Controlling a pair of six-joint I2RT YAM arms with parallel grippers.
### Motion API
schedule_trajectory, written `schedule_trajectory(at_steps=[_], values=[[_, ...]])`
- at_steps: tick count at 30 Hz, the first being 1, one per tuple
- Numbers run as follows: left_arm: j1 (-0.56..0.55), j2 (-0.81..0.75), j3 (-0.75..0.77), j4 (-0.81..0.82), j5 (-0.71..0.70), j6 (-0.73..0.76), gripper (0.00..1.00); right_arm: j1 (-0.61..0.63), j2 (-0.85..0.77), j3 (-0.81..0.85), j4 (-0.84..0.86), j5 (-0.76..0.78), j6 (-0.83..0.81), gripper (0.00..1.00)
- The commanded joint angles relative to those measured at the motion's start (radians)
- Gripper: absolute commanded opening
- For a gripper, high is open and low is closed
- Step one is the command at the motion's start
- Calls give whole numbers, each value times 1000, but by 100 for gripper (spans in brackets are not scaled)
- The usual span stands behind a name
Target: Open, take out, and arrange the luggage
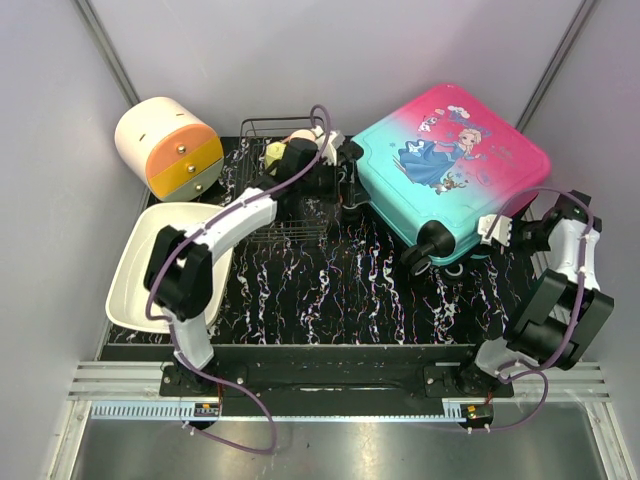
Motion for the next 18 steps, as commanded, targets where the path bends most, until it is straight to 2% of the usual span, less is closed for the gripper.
schedule_trajectory(at_steps=[1, 2, 3, 10, 12, 17, 18], values=[[-17, 131, 143, 108, 68, -162, 95, 107, 67, -137, -253, 22, -287, 17], [-20, 182, 188, 109, 74, -174, 94, 111, 61, -139, -256, 17, -269, 3], [-23, 206, 205, 115, 79, -186, 94, 113, 58, -149, -258, 11, -234, 0], [-21, 341, 338, 195, 93, -183, 94, 197, -82, -194, -411, -119, -119, 0], [-23, 365, 368, 201, 99, -182, 94, 257, -123, -229, -428, -151, -74, 0], [-20, 355, 340, 232, 106, -170, 94, 392, -218, -272, -358, -256, 91, 0], [-23, 353, 338, 232, 105, -147, 94, 442, -223, -271, -328, -263, 174, 0]])
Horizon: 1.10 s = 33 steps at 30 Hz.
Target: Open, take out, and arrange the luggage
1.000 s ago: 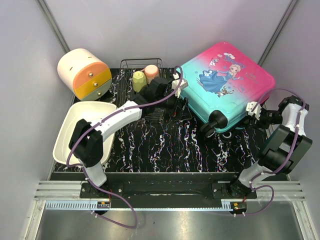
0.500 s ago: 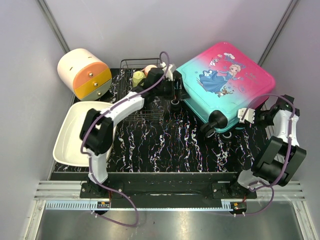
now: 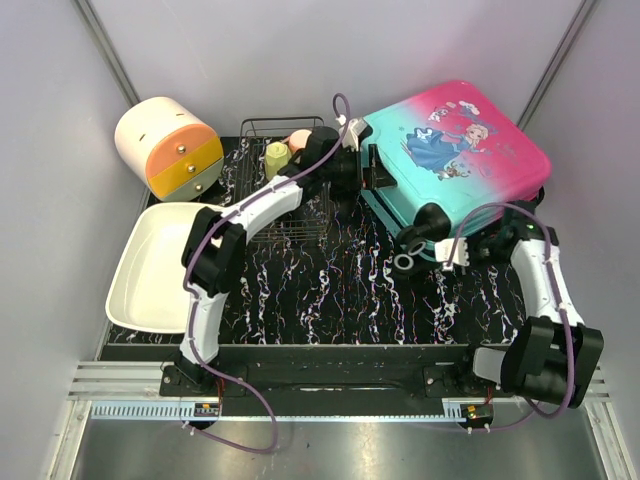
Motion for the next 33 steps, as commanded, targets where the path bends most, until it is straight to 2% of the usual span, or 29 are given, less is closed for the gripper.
schedule_trajectory(at_steps=[1, 4, 5, 6, 8, 10, 11, 12, 16, 19, 24, 26, 28, 31, 33], values=[[-18, 19, 7, 69, -37, 40, 94, 193, 14, -94, -326, -324, 217, 0], [-21, 71, 65, 3, -26, 57, 94, 326, -9, -77, -278, -367, 382, 0], [-24, 86, 106, -11, -20, 59, 93, 357, -16, -75, -248, -372, 510, 0], [-25, 103, 126, -28, -8, 62, 92, 427, -26, -77, -164, -372, 588, 0], [-39, 148, 181, -48, 17, 73, 92, 487, -46, -89, -88, -358, 775, 0], [-48, 189, 207, -62, 46, 76, 92, 564, -49, -100, 68, -310, 926, 0], [-53, 202, 229, -62, 49, 68, 92, 582, -46, -106, 114, -287, 1036, 0], [-54, 212, 237, -65, 52, 57, 92, 588, -41, -108, 192, -265, 1072, 0], [-44, 208, 232, -48, 34, 53, 91, 590, 22, -82, 245, -94, 1074, 0], [-1, 157, 209, -22, 49, 74, 94, 576, 42, -60, 246, -44, 1004, 0], [71, 21, 206, -137, 63, 276, 99, 555, 74, -19, 251, -29, 974, 0], [105, -22, 163, -183, 100, 336, 99, 555, 91, 16, 243, -26, 994, 0], [137, -97, 76, -195, 198, 384, 99, 556, 102, 37, 251, -48, 993, 0], [166, -212, -79, -206, 316, 526, 99, 556, 125, 63, 320, -59, 1020, 0], [174, -280, -154, -246, 333, 660, 99, 556, 151, 78, 341, -29, 1034, 0]])
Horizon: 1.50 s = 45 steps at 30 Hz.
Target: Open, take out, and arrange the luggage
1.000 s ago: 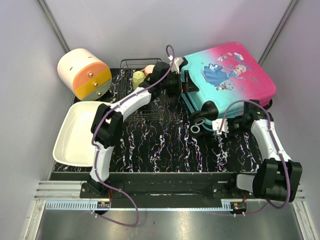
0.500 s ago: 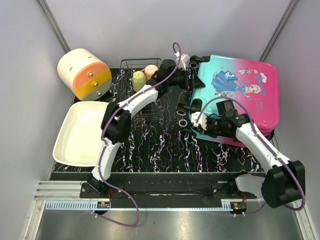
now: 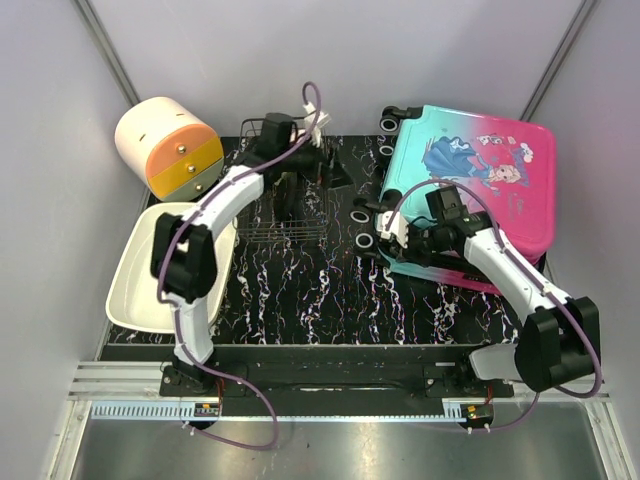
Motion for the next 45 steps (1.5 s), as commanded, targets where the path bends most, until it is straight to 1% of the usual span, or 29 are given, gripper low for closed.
schedule_trajectory(at_steps=[1, 2, 4, 6, 7, 8, 10, 12, 13, 15, 16, 17, 19, 20, 22, 23, 25, 27, 28, 29, 31, 32, 33, 35, 37, 38, 39, 41, 45], values=[[14, -177, -142, -85, 142, 315, 99, -12, 96, 43, 153, -19, 102, 0], [14, -189, -158, -117, 136, 405, 99, -10, 100, 51, 168, -14, 125, 0], [14, -201, -181, -135, 107, 472, 99, 2, 117, 77, 198, -13, 221, 0], [16, -195, -179, -115, 70, 469, 99, 16, 149, 95, 281, 12, 309, 0], [16, -195, -176, -107, 66, 454, 99, 24, 162, 114, 310, 20, 403, 0], [14, -195, -178, -69, 52, 402, 98, 30, 175, 120, 403, 38, 476, 0], [16, -220, -245, 30, -9, 302, 97, 37, 232, 180, 465, 131, 679, 0], [14, -256, -326, 156, -93, 179, 97, 48, 301, 233, 527, 241, 784, 0], [14, -272, -352, 193, -123, 133, 97, 48, 324, 285, 550, 272, 873, 0], [13, -311, -410, 270, -213, 35, 96, 47, 393, 361, 570, 291, 938, 0], [8, -324, -423, 282, -252, 3, 96, 47, 410, 449, 555, 270, 976, 4], [8, -347, -437, 298, -282, -60, 96, 48, 424, 488, 506, 245, 987, 21], [2, -373, -467, 302, -353, -97, 96, 47, 413, 571, 446, 124, 983, 35], [-2, -402, -477, 298, -373, -97, 96, 47, 375, 583, 389, 65, 981, 49], [-15, -433, -521, 319, -370, -73, 96, 45, 319, 586, 338, -9, 954, 62], [-18, -462, -543, 368, -343, -19, 96, 47, 253, 579, 305, -44, 949, 71], [-25, -483, -605, 423, -133, 67, 96, 37, 184, 544, 269, -59, 954, 76], [-50, -496, -622, 410, -3, 264, 94, 25, 96, 530, 243, -68, 954, 77], [-90, -496, -624, 383, 12, 344, 94, -4, 73, 515, 226, -59, 954, 77], [-111, -493, -627, 341, 27, 506, 93, -27, 35, 507, 220, -51, 960, 78], [-180, -479, -635, 315, 46, 658, 93, -106, 12, 507, 184, -46, 957, 79], [-206, -446, -623, 271, 47, 802, 93, -133, -2, 511, 165, -24, 949, 78], [-229, -416, -572, 248, 36, 853, 93, -154, -4, 522, 138, -10, 934, 79], [-289, -314, -499, 227, 21, 901, 93, -228, -1, 569, 35, 42, 856, 79], [-338, -238, -356, 200, 21, 927, 93, -288, -7, 588, -58, 63, 774, 80], [-354, -167, -310, 166, 19, 961, 92, -364, -16, 591, -89, 73, 748, 80], [-383, -130, -214, 130, 21, 992, 91, -396, -21, 590, -120, 78, 709, 81], [-404, -44, -121, 85, 27, 1038, 87, -461, -39, 590, -198, 86, 675, 82], [-453, 61, -43, 75, -13, 1079, 82, -594, -79, 577, -266, 112, 610, 83]])
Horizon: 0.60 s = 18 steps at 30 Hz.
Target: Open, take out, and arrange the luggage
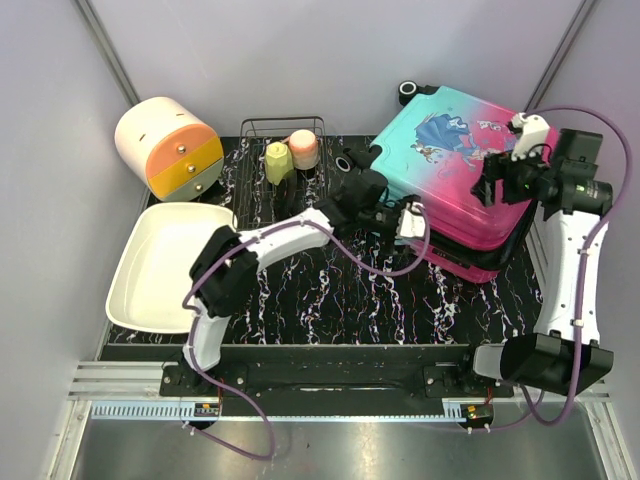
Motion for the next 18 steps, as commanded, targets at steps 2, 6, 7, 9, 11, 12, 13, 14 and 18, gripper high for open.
schedule_trajectory(at_steps=[2, 6, 7, 9, 11, 12, 13, 14, 18], values=[[-43, 105, 121, -37, -2, 143, 78, -113, -79, 15, -151, 54, -135, 84], [-58, 159, 141, -41, -27, 157, 73, -180, -80, 31, -187, 45, -188, 86], [-58, 180, 148, -48, -34, 169, 71, -199, -78, 35, -195, 44, -194, 86], [-57, 196, 149, -60, -54, 195, 68, -209, -75, 44, -197, 42, -214, 87], [-57, 224, 163, -91, -91, 227, 68, -219, -72, 49, -197, 45, -226, 87], [-55, 233, 167, -102, -100, 233, 67, -220, -67, 57, -198, 45, -234, 88], [-54, 239, 166, -103, -108, 230, 68, -223, -66, 60, -204, 45, -238, 88], [-49, 237, 158, -97, -113, 221, 68, -228, -61, 63, -206, 42, -244, 88], [-40, 244, 158, -71, -163, 181, 72, -231, -53, 67, -215, 39, -263, 89]])
